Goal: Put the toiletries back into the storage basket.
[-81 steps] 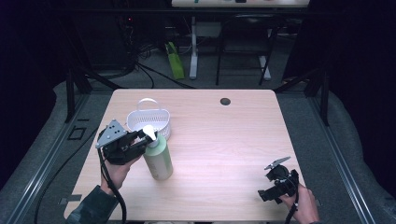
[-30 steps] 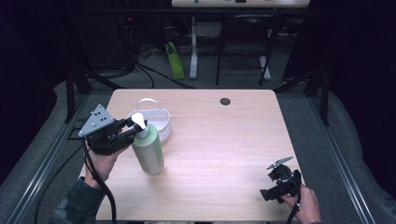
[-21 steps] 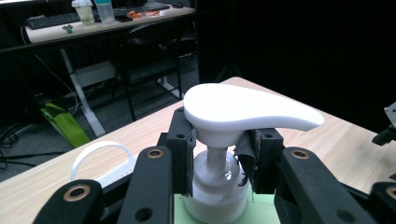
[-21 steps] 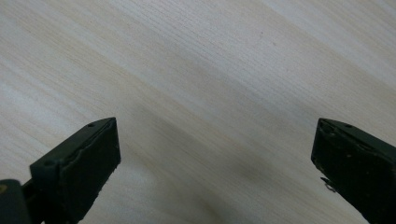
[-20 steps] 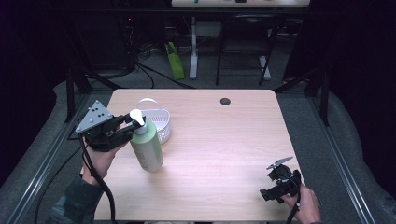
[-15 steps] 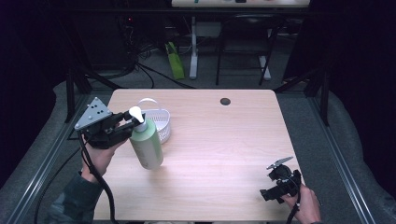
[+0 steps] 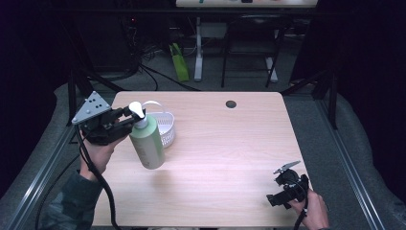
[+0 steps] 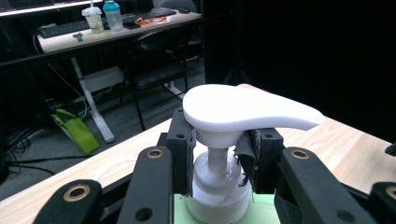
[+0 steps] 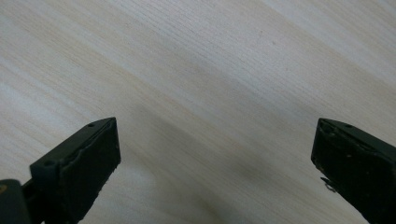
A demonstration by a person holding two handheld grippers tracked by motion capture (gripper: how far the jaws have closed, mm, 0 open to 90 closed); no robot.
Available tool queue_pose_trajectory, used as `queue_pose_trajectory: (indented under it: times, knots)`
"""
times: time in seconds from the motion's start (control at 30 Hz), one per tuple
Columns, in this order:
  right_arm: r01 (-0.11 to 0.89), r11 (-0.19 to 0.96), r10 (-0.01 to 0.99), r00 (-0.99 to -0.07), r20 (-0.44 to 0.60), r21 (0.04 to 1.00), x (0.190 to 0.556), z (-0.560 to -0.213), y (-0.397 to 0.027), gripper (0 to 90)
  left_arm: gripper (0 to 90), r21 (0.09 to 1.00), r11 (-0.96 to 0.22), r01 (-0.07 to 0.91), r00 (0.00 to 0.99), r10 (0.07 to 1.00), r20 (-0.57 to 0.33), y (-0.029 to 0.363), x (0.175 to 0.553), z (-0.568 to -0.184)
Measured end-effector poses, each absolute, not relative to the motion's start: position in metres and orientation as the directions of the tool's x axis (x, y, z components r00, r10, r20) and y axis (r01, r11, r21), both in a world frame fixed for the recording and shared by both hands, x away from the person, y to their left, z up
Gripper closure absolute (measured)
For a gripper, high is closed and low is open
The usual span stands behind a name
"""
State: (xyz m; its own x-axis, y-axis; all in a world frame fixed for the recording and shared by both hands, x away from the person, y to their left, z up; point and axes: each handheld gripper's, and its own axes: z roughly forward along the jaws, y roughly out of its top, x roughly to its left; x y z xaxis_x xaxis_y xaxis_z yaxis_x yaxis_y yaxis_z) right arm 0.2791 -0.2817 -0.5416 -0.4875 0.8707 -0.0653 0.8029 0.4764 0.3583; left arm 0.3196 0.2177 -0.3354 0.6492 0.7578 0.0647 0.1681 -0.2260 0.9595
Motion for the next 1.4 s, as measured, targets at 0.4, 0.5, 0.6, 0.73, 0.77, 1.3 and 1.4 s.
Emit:
queue_pose_trajectory:
  times: [0.4,0.5,0.6,0.73,0.77,1.3,1.4]
  knots:
    - [0.803,0.477,0.87,-0.488,-0.065,0.358,0.279,-0.542,-0.282,0.9,67.2,0.961,-0.232,0.148,0.638,0.766,0.086,0.219,0.326,-0.32]
    - [0.802,0.478,0.87,-0.489,-0.066,0.358,0.279,-0.542,-0.282,0.9,67.3,0.962,-0.233,0.144,0.636,0.766,0.091,0.219,0.326,-0.317]
    - [0.803,0.477,0.87,-0.488,-0.065,0.358,0.279,-0.542,-0.282,0.9,67.3,0.962,-0.234,0.138,0.632,0.769,0.096,0.22,0.328,-0.313]
    - [0.803,0.476,0.871,-0.488,-0.063,0.359,0.279,-0.542,-0.281,1.0,67.3,0.964,-0.233,0.13,0.626,0.773,0.102,0.22,0.33,-0.308]
    - [0.803,0.476,0.871,-0.488,-0.063,0.358,0.279,-0.542,-0.281,0.9,67.3,0.964,-0.233,0.13,0.626,0.773,0.102,0.22,0.33,-0.308]
    - [0.804,0.474,0.871,-0.488,-0.058,0.359,0.279,-0.542,-0.281,1.0,67.3,0.967,-0.228,0.112,0.596,0.794,0.118,0.222,0.345,-0.289]
    - [0.804,0.475,0.871,-0.488,-0.058,0.357,0.279,-0.542,-0.281,1.0,67.3,0.967,-0.229,0.112,0.587,0.8,0.122,0.222,0.35,-0.286]
